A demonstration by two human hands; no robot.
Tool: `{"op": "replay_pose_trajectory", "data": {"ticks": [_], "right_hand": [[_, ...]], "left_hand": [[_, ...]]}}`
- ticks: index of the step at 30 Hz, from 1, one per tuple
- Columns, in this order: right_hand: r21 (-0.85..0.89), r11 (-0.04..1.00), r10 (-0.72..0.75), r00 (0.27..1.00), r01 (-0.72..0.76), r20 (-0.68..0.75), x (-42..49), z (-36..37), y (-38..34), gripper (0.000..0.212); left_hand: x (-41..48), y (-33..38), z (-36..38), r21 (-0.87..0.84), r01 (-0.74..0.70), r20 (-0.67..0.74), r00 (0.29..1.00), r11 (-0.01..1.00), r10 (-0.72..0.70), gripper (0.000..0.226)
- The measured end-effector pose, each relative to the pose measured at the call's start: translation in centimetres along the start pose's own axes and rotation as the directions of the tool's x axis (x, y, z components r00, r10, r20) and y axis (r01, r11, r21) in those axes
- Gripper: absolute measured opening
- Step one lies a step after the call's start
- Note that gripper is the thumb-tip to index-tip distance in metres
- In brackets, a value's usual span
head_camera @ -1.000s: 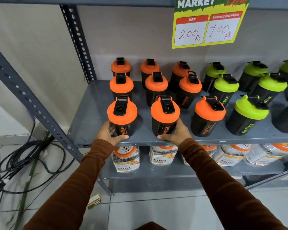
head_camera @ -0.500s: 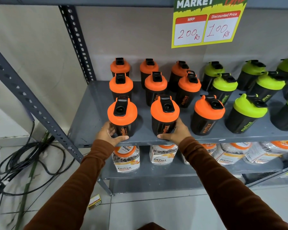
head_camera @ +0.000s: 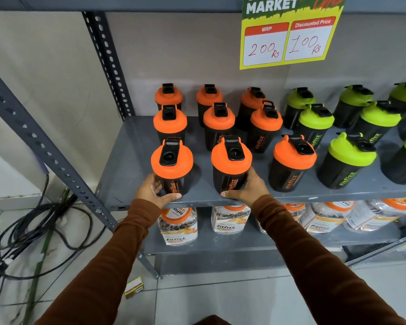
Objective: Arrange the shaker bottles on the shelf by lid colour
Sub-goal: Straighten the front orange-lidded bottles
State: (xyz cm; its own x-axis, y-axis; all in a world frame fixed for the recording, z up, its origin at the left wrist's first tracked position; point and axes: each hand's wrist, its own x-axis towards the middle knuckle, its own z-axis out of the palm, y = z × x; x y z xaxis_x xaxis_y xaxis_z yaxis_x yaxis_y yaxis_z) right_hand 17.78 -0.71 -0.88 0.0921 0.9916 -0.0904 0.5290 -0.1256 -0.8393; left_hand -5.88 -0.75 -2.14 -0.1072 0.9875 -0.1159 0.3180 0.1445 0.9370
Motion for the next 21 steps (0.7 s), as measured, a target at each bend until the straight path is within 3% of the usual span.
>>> {"op": "replay_pose_trajectory", "data": {"ticks": [11,17,21], "right_hand": [[-0.016,1.000,-0.017,1.000,0.017,0.001,0.08,0.21,0.01,0.081],[0.078,0.993,-0.087,0.995,0.091,-0.051,-0.58,-0.11,-0.46,0.095],[0.137,0.986,-0.091,0.994,0.098,-0.053,-0.79,0.04,-0.39,0.087]], "left_hand": [[0.16,-0.41,-0.24,0.000,0.000,0.003,1.000,1.000,0.000,0.074],[0.24,0.06,-0.49,0.015,-0.059,0.065,0.996,0.998,0.058,0.088],[0.12,-0.08,-0.72,-0.009,-0.082,0.067,0.994,0.997,0.082,0.082]]}}
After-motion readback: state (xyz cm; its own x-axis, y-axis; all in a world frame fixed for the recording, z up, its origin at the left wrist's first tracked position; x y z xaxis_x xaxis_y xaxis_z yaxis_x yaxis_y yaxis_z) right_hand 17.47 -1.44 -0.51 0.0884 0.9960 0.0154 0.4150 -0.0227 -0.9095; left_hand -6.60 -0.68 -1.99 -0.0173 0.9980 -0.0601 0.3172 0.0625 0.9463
